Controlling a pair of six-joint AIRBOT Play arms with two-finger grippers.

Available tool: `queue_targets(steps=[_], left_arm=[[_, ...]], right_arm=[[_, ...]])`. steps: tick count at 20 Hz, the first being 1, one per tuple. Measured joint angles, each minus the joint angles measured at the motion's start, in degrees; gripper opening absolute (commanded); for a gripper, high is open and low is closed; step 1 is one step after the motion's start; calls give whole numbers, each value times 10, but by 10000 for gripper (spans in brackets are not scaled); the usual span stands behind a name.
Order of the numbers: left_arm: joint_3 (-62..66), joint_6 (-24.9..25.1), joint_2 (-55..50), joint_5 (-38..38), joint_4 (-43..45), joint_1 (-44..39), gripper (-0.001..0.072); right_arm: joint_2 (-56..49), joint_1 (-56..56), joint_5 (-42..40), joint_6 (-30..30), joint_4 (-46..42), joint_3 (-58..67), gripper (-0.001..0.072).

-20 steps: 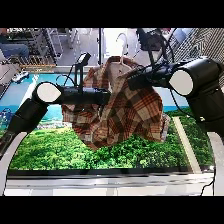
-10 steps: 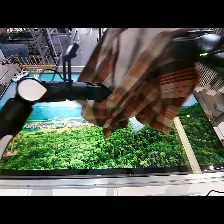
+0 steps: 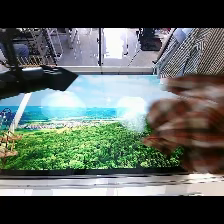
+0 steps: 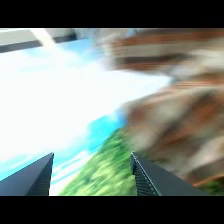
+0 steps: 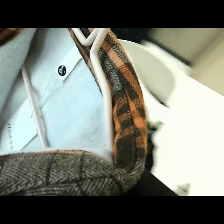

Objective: Fold the clothes and pants, and hang the long-sleeved shirts on hangers.

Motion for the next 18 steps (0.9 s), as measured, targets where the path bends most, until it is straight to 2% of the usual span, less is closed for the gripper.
queue_targets(steps=[3,6,14,18], left_arm=[[0,0,7,-56,26,40,517],[0,0,12,-99,40,72,517],[0,-5,27,-173,47,103,515],[0,-22,29,-179,48,104,515]], right_arm=[[3,-157,-47,-16,-32,53,63],[-6,-306,-143,8,-19,71,63],[-82,-660,-412,100,163,81,64],[-119,-756,-475,111,240,78,66]])
